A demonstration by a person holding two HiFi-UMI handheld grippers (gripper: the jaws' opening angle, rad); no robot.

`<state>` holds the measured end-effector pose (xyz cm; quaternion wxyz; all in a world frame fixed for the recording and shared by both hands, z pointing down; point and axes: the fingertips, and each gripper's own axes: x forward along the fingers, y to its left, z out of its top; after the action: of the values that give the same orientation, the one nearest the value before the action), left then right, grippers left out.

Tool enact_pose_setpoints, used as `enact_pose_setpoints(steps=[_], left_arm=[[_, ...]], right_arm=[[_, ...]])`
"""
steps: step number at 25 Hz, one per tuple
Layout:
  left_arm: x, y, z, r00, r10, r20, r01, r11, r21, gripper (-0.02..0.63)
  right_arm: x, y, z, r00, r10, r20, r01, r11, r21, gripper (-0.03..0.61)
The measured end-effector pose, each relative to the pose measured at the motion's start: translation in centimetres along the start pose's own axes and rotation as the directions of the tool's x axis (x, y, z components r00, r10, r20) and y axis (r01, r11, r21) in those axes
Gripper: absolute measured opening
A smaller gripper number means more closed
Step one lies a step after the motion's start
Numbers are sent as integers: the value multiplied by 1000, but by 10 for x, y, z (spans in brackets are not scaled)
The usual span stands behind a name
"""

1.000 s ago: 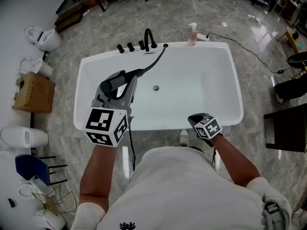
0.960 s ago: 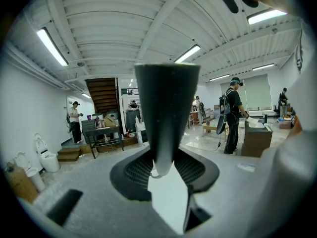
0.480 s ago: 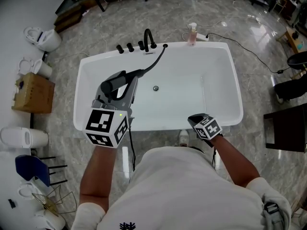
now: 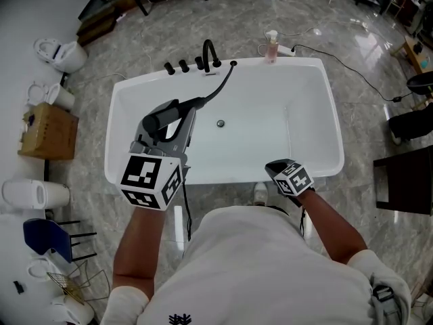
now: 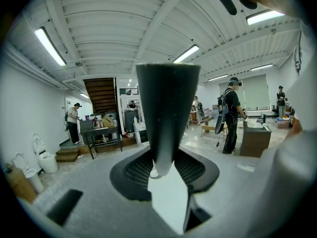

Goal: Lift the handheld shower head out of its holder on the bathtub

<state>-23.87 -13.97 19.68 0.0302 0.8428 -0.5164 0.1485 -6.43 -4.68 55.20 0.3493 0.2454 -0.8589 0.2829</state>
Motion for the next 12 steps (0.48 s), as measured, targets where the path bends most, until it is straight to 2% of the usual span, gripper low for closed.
enact_pose_setpoints(steps=[12], left_arm=[[6,-8,4,1000,-4,4,4,1000,0,140]], right_arm=[[-3,-10,-6,1000,5,-5,-5,1000,4,12]])
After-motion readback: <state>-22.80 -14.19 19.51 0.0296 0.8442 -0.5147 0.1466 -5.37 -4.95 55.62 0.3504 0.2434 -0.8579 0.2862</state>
